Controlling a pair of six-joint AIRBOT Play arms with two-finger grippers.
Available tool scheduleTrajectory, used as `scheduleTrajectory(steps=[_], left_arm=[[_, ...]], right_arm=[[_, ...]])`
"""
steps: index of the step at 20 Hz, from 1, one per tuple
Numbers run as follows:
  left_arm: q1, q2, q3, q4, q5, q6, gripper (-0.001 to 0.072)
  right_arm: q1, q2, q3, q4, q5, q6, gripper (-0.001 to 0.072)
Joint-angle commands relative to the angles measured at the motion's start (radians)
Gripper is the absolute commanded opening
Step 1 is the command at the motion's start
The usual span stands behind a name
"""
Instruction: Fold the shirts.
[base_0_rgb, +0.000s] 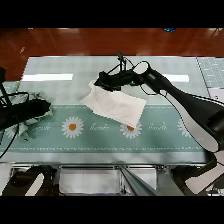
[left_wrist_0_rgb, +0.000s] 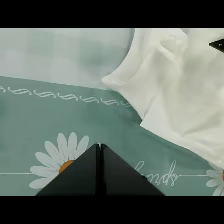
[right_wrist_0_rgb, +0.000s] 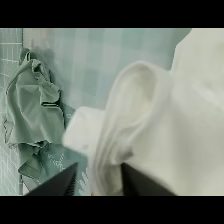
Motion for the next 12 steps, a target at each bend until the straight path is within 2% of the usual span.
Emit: scheduleTrajectory(steps=[1,4,5,6,9,11,12], left_arm=[[0.002,-0.027,-0.021,-0.034,0.035,-0.002,0.0025],[0.001,-0.080,-0.023,-0.034,0.035,-0.002,0.0025],[0.001,-0.097,-0.027,-0.036,0.035,-0.002,0.0025],[0.001,-0.109,-0.033,-0.041,0.036,-0.002,0.0025],[-0.006,-0.119,-0.061,-0.066,0.066,-0.002,0.0025],[-0.010,-0.119,-0.068,-0.085,0.079,-0.002,0.0025],[-0.014,-0.119,-0.068,-0.093,0.085,-0.002,0.0025]], right_arm=[[-0.013,-0.012,0.011,0.013,0.035,-0.023,0.0409],[-0.132,0.071,0.011,-0.013,0.199,-0.023,0.0407],[-0.190,0.124,0.011,-0.077,0.272,-0.015,0.0407],[-0.247,0.184,0.011,-0.180,0.338,0.019,0.0407],[-0.398,0.417,-0.043,-0.678,0.485,0.142,0.0408],[-0.494,0.595,-0.214,-0.958,0.472,0.227,0.0408],[-0.547,0.672,-0.327,-0.985,0.427,0.256,0.0408]])
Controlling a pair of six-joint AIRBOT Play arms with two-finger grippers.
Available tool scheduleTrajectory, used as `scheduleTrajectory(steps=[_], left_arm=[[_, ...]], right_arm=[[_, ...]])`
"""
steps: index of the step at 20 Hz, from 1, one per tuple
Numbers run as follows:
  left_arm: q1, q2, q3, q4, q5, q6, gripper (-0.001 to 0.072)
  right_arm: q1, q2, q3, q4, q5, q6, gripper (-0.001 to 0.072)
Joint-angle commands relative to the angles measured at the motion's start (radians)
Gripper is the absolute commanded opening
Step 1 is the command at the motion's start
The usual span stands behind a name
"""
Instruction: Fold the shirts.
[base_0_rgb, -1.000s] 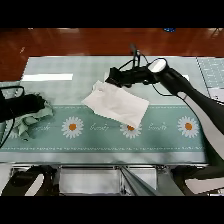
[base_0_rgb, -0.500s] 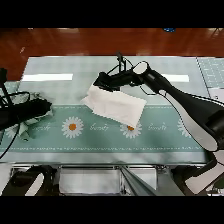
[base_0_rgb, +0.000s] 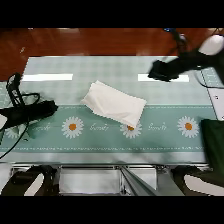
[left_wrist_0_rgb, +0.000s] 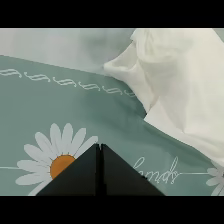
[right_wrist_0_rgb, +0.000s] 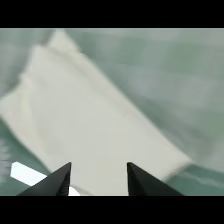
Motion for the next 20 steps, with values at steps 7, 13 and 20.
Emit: scheduleTrajectory(steps=[7,13,20], left_arm=[[-0.054,-0.008,-0.010,-0.033,0.026,0.001,0.0025],[-0.054,-0.008,-0.010,-0.034,0.037,0.000,0.0025],[-0.054,-0.008,-0.010,-0.034,0.038,0.001,0.0025]], right_arm=[[-0.259,0.337,-0.790,0.286,-0.334,-0.002,0.0410],[-0.076,0.076,-0.803,0.610,-0.426,-0.163,0.0410],[-0.003,-0.079,-0.798,0.931,-0.435,-0.375,0.0408]])
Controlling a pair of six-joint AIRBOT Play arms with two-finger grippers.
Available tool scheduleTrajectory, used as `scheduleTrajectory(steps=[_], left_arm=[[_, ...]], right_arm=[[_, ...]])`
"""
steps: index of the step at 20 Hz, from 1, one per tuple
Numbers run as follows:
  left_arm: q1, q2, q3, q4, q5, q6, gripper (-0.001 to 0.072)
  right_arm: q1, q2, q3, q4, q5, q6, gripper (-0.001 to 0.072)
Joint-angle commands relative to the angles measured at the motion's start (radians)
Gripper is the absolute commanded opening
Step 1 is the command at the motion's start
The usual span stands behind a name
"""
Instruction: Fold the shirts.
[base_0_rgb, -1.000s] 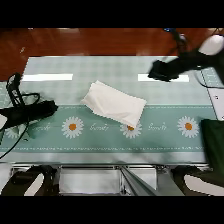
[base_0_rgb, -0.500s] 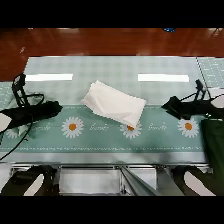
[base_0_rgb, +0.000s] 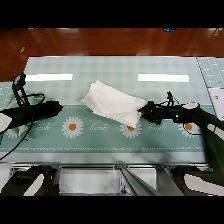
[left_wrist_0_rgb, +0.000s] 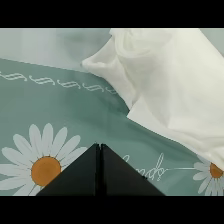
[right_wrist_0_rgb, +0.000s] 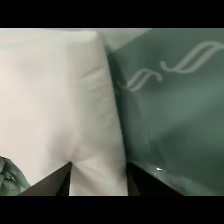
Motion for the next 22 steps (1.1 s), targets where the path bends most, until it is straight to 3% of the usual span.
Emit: scheduleTrajectory(steps=[1,3,4,7,8,10,19,22], left_arm=[[0.000,0.000,0.000,0.000,0.007,0.000,0.0025],[0.000,-0.003,0.000,0.000,0.014,0.000,0.0025],[0.000,-0.006,0.000,0.000,0.015,0.000,0.0025],[0.000,-0.019,0.000,0.000,0.014,0.000,0.0025],[0.000,-0.022,0.000,0.000,0.014,0.000,0.0025],[0.000,-0.027,0.000,0.000,0.014,0.000,0.0025],[0.000,-0.035,0.000,-0.010,0.011,0.000,0.0025],[0.000,-0.036,0.000,-0.019,0.012,0.000,0.0025]], right_arm=[[0.042,-0.064,0.016,0.127,-0.013,-0.089,0.0407],[0.084,-0.093,0.071,0.117,-0.006,-0.087,0.0399],[0.110,-0.110,0.109,0.116,-0.007,-0.087,0.0356],[0.179,-0.164,0.232,0.104,0.002,-0.090,0.0058],[0.195,-0.178,0.274,0.081,0.014,-0.096,0.0023],[0.210,-0.185,0.352,0.000,0.047,-0.082,0.0022],[0.194,-0.158,1.019,-0.609,0.330,0.232,0.0021],[0.137,-0.157,1.230,-0.695,0.441,0.272,0.0021]])
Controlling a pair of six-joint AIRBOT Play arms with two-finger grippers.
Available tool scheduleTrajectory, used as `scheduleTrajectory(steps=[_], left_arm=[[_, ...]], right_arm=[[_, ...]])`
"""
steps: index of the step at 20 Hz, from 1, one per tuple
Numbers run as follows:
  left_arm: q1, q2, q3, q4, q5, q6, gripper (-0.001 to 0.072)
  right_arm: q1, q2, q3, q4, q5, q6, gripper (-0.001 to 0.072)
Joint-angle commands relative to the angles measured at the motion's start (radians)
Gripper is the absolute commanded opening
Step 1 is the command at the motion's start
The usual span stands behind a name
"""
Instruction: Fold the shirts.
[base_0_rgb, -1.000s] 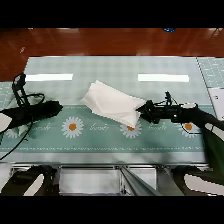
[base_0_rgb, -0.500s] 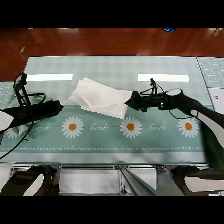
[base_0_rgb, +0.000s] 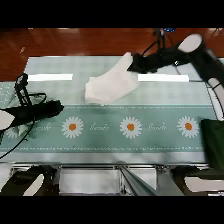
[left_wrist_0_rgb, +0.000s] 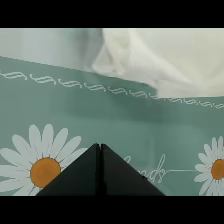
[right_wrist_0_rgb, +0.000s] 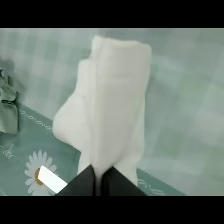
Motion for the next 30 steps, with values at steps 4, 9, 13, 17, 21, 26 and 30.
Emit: scheduleTrajectory(steps=[4,9,13,17,21,26,30], left_arm=[[0.000,-0.001,0.000,-0.009,-0.001,0.000,0.0025],[0.000,-0.001,0.000,-0.009,-0.006,0.000,0.0025],[0.000,-0.001,0.000,-0.024,-0.006,0.000,0.0025],[0.000,-0.001,0.000,-0.023,-0.003,0.004,0.0025],[0.000,-0.001,0.000,-0.024,0.049,0.004,0.0025],[0.000,-0.001,0.000,-0.024,0.133,0.008,0.0025],[0.000,-0.001,0.000,-0.024,0.162,0.027,0.0025]], right_arm=[[-0.177,0.027,0.354,-0.145,0.209,0.090,0.0021],[-0.446,0.113,0.366,-0.136,0.245,0.134,0.0021],[-0.700,0.154,0.366,-0.057,0.307,0.182,0.0021],[-0.896,0.175,0.365,-0.067,0.449,0.219,0.0021],[-1.004,0.234,0.365,-0.247,0.595,0.227,0.0020],[-1.176,0.339,0.256,-0.437,0.713,0.245,0.0020],[-1.374,0.498,-0.042,-0.610,0.713,0.180,0.0021]])
